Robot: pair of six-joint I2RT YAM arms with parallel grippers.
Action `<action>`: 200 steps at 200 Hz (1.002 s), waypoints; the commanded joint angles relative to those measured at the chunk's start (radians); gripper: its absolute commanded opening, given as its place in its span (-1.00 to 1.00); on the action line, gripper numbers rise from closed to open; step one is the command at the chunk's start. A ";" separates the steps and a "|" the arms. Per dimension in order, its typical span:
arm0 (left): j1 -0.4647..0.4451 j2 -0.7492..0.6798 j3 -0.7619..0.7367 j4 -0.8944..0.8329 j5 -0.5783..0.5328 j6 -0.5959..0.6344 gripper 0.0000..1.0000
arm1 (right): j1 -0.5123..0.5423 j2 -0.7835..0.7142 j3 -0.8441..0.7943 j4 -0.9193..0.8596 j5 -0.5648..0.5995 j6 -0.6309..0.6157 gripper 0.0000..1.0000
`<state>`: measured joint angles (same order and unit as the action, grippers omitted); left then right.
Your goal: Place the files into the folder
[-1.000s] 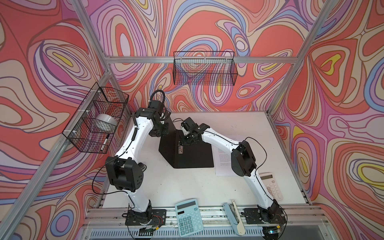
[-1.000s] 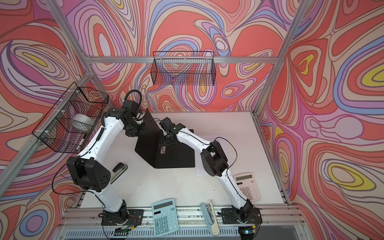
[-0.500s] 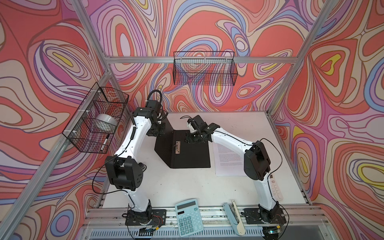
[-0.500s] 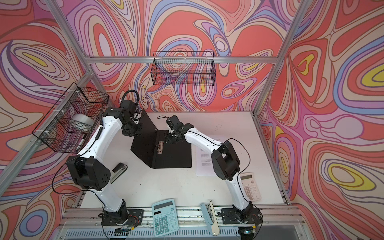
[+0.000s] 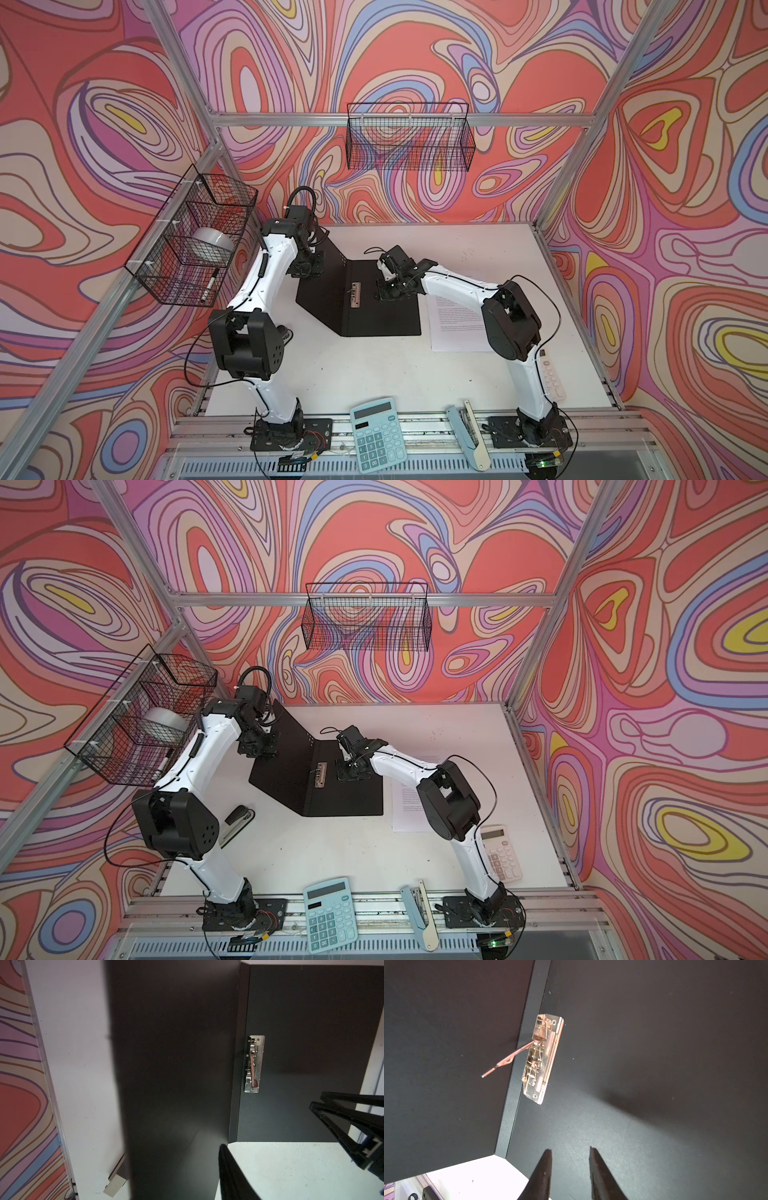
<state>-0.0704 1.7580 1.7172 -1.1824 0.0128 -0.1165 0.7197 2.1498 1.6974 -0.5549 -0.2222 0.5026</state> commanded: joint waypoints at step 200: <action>0.043 -0.012 -0.279 0.254 -0.294 0.108 0.91 | -0.012 0.123 0.030 0.006 -0.006 -0.043 -0.33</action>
<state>-0.0326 1.7580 1.4628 -0.9878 -0.1970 -0.0441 0.7162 2.2482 1.7134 -0.5526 -0.2276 0.4717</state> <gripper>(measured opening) 0.940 0.333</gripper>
